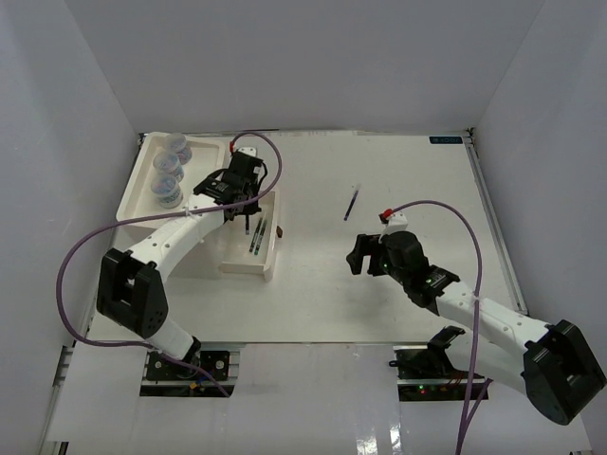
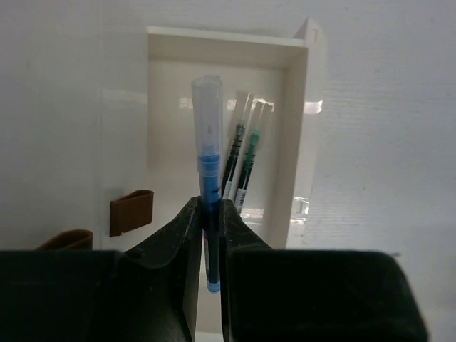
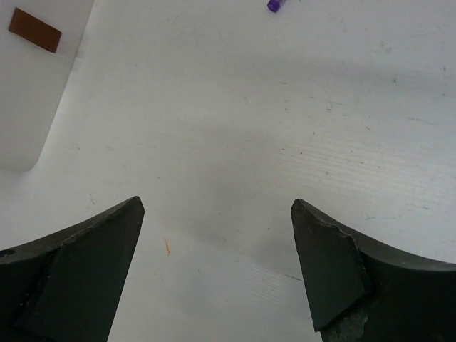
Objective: Sort the stationery into containers
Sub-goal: Place the pen in the drawer, then pick up the pen from the center of the board.
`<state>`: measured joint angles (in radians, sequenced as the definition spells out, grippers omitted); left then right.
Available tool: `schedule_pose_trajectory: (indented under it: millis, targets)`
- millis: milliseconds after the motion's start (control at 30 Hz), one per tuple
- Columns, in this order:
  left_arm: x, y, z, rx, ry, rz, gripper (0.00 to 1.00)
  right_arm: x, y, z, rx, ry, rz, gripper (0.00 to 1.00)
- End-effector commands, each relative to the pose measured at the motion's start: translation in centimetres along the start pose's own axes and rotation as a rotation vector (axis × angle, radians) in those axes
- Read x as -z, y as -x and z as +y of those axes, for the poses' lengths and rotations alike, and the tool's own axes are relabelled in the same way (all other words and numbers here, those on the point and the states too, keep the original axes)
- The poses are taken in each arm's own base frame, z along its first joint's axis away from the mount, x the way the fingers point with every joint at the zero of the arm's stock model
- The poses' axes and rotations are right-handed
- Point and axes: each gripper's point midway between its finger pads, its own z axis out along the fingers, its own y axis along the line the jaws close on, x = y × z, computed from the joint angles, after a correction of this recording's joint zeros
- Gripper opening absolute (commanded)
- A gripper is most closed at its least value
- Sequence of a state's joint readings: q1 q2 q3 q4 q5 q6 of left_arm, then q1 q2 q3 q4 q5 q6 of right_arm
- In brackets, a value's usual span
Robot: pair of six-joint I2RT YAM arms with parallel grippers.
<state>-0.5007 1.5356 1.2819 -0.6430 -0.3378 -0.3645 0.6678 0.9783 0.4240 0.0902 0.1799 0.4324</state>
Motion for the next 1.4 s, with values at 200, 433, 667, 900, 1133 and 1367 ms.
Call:
schedule_pose_trajectory:
  millis: [200, 433, 667, 900, 1133, 1367]
  targets:
    - [-2.4, -1.2, 1.7, -0.064, 0.012, 0.121, 0.41, -1.0, 1.4, -1.4, 0.048, -0.111, 0.012, 0.90]
    - [-1.2, -0.5, -0.1, -0.034, -0.102, 0.086, 0.72, -3.0, 3.4, -3.7, 0.053, -0.315, 0.040, 0.91]
    - [1.6, 0.1, -3.4, 0.001, -0.351, -0.011, 0.88, -7.5, 7.8, -5.6, 0.022, -0.481, 0.009, 0.95]
    - [3.0, 0.2, -4.4, 0.021, -0.449, -0.078, 0.98, -13.6, 9.7, -7.8, 0.003, -0.593, 0.051, 1.00]
    - [4.0, 0.6, -4.8, 0.034, -0.494, -0.120, 0.98, -18.2, 9.7, -9.1, -0.015, -0.643, 0.093, 0.82]
    - [4.6, 0.0, -6.3, 0.051, -0.582, -0.086, 0.98, -19.0, 7.4, -9.8, -0.034, -0.666, 0.133, 0.59]
